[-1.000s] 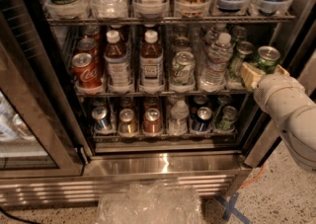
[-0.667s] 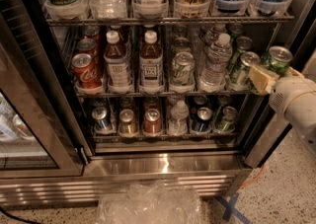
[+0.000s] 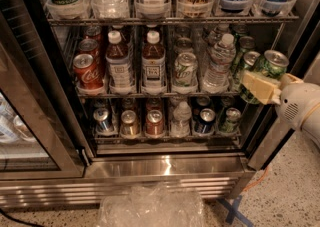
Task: Pick green can from middle shelf of fridge
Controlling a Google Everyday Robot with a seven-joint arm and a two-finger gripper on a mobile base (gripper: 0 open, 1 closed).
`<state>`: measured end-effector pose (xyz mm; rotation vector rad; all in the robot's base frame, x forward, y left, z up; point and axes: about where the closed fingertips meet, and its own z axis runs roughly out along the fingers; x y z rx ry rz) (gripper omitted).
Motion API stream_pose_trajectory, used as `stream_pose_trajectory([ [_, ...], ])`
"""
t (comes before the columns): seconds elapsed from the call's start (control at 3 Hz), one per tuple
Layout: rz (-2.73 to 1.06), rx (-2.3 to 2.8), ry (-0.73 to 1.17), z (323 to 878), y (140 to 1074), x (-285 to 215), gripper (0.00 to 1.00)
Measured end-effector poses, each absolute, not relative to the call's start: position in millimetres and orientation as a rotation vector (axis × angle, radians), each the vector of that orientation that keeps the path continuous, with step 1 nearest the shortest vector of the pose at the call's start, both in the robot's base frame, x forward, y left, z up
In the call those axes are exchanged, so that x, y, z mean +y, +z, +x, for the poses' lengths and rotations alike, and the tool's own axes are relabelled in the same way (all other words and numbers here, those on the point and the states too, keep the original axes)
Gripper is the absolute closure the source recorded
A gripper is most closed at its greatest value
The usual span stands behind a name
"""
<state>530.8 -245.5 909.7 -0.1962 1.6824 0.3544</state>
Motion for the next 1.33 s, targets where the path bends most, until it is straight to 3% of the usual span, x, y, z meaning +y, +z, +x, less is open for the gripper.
stream_pose_trajectory([
  [0.67,-0.261,1.706,0.415,523.1,903.0,-225.6,1.00],
  [1.0,-0.333,1.696,0.535,512.9,899.0,-193.9,1.00],
  [1.33,-0.484,1.649,0.764,485.5,899.5,-130.9,1.00],
])
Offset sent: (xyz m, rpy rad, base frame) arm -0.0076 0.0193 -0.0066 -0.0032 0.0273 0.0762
